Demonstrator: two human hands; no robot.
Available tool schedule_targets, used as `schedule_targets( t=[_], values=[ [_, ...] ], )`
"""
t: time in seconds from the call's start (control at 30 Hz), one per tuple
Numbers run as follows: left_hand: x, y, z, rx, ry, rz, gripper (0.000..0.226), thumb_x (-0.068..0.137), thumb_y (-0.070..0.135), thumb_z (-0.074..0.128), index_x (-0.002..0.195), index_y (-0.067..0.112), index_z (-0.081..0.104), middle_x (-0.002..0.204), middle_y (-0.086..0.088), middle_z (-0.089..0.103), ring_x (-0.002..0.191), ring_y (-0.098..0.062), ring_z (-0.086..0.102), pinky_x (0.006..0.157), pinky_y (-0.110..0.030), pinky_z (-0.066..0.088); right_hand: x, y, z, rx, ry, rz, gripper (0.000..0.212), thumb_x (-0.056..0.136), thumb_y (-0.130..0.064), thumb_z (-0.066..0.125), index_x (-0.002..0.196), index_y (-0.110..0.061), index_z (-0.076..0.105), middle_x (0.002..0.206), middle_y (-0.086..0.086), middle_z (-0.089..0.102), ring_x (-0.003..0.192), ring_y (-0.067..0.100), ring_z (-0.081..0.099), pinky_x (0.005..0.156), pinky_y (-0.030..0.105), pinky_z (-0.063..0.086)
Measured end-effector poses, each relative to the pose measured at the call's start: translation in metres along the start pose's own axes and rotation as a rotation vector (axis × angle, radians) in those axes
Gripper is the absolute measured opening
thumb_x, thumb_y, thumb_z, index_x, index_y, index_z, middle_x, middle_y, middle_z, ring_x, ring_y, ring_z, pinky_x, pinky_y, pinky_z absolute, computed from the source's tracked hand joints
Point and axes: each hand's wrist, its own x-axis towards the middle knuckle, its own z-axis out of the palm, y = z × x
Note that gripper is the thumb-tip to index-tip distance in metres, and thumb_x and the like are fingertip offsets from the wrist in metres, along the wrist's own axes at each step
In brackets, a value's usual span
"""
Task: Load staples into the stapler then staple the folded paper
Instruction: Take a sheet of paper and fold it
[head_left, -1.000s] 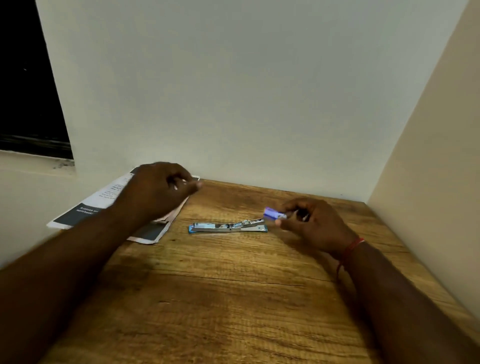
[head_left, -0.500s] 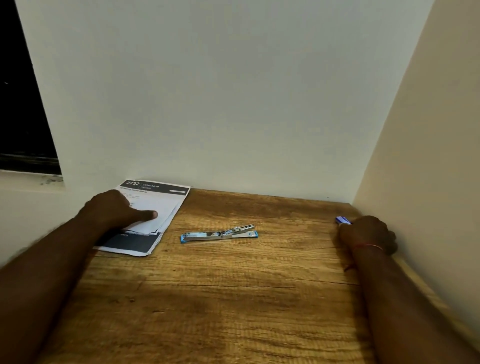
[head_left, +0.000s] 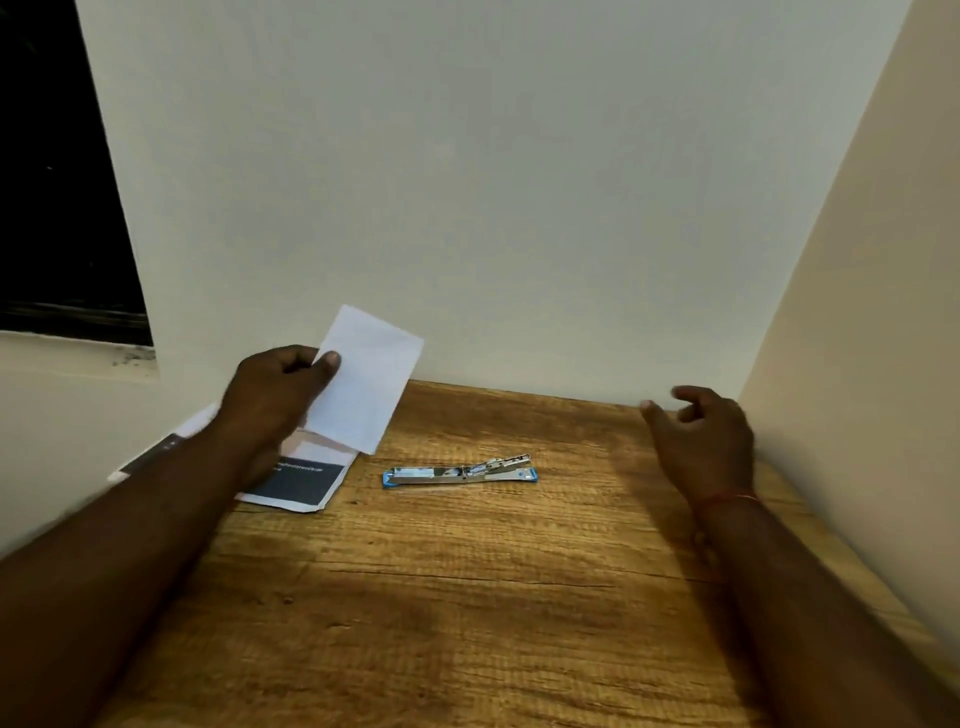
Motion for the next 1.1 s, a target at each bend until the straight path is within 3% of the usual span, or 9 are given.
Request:
schedule_targets(
  t=[0.1, 0.17, 0.27, 0.4, 0.63, 0.73, 0.87, 1.0, 1.1],
  values=[
    [-0.023, 0.011, 0.023, -0.239, -0.068, 0.016, 0.015, 0.103, 0.028, 0.081, 0.1, 0.014, 0.082, 0.1, -0.006, 0.087, 0.088, -0.023, 0.08, 0.078, -0.036, 0.066, -0.046, -0.061, 0.017, 0.424, -0.219, -0.109, 0.015, 0.096, -0.035, 0.086, 0.105, -0.023, 0.085, 0.079, 0.009, 0.074, 0.071, 0.011, 0.064, 0.073, 0.031, 0.055],
    [-0.037, 0.016, 0.037, -0.31, -0.117, 0.045, 0.013, 0.103, 0.026, 0.08, 0.103, 0.013, 0.085, 0.105, -0.007, 0.088, 0.093, -0.022, 0.082, 0.088, -0.04, 0.065, -0.079, -0.086, 0.029, 0.594, -0.383, -0.129, 0.011, 0.096, -0.031, 0.086, 0.104, -0.023, 0.087, 0.072, 0.011, 0.069, 0.069, 0.011, 0.06, 0.068, 0.027, 0.053],
    [-0.056, 0.016, 0.051, -0.366, -0.184, 0.073, 0.018, 0.102, 0.027, 0.079, 0.106, 0.011, 0.086, 0.113, -0.012, 0.087, 0.105, -0.031, 0.082, 0.099, -0.048, 0.064, -0.106, -0.099, 0.04, 0.765, -0.561, -0.061, 0.021, 0.096, -0.029, 0.086, 0.115, -0.021, 0.085, 0.063, -0.002, 0.052, 0.06, 0.013, 0.048, 0.056, 0.025, 0.045],
    [-0.068, 0.014, 0.06, -0.354, -0.253, 0.095, 0.024, 0.096, 0.034, 0.082, 0.108, 0.014, 0.088, 0.116, -0.011, 0.087, 0.117, -0.041, 0.08, 0.108, -0.058, 0.06, -0.11, -0.1, 0.035, 0.845, -0.666, 0.044, 0.01, 0.102, -0.024, 0.079, 0.103, -0.016, 0.084, 0.059, 0.007, 0.06, 0.044, 0.014, 0.042, 0.044, 0.024, 0.034],
    [-0.071, 0.011, 0.061, -0.235, -0.273, 0.171, 0.011, 0.098, 0.024, 0.083, 0.101, 0.016, 0.09, 0.103, -0.015, 0.086, 0.092, -0.017, 0.079, 0.084, -0.03, 0.064, -0.106, -0.094, 0.038, 0.912, -0.632, 0.109, 0.02, 0.103, -0.025, 0.076, 0.101, -0.005, 0.079, 0.072, 0.017, 0.072, 0.048, 0.019, 0.052, 0.046, 0.029, 0.043],
    [-0.07, 0.011, 0.06, -0.154, -0.24, 0.23, 0.008, 0.098, 0.024, 0.085, 0.099, 0.017, 0.091, 0.095, -0.006, 0.088, 0.088, -0.013, 0.079, 0.081, -0.021, 0.063, -0.103, -0.09, 0.042, 0.911, -0.62, 0.121, 0.019, 0.103, -0.025, 0.077, 0.103, -0.006, 0.081, 0.079, 0.02, 0.075, 0.054, 0.02, 0.06, 0.05, 0.031, 0.05],
    [-0.069, 0.014, 0.056, -0.01, -0.221, 0.303, 0.013, 0.101, 0.03, 0.082, 0.092, 0.022, 0.089, 0.061, -0.007, 0.069, 0.057, -0.005, 0.06, 0.063, -0.015, 0.05, -0.101, -0.092, 0.04, 1.007, -0.614, 0.149, 0.018, 0.104, -0.019, 0.075, 0.103, -0.001, 0.078, 0.083, 0.017, 0.076, 0.067, 0.022, 0.068, 0.056, 0.03, 0.057],
    [-0.072, 0.016, 0.058, -0.135, -0.314, 0.234, 0.017, 0.106, 0.025, 0.075, 0.108, 0.011, 0.084, 0.08, -0.012, 0.083, 0.06, -0.015, 0.072, 0.055, -0.022, 0.053, -0.102, -0.093, 0.038, 1.042, -0.603, 0.139, 0.018, 0.104, -0.015, 0.073, 0.102, 0.002, 0.077, 0.086, 0.018, 0.078, 0.071, 0.021, 0.075, 0.065, 0.029, 0.065],
    [-0.075, 0.016, 0.062, -0.22, -0.352, 0.166, 0.021, 0.107, 0.021, 0.073, 0.114, 0.002, 0.08, 0.093, -0.018, 0.086, 0.073, -0.022, 0.081, 0.062, -0.028, 0.062, -0.102, -0.093, 0.038, 1.016, -0.591, 0.128, 0.017, 0.103, -0.016, 0.074, 0.102, 0.001, 0.078, 0.09, 0.017, 0.081, 0.075, 0.023, 0.078, 0.068, 0.029, 0.066]
  ],
)
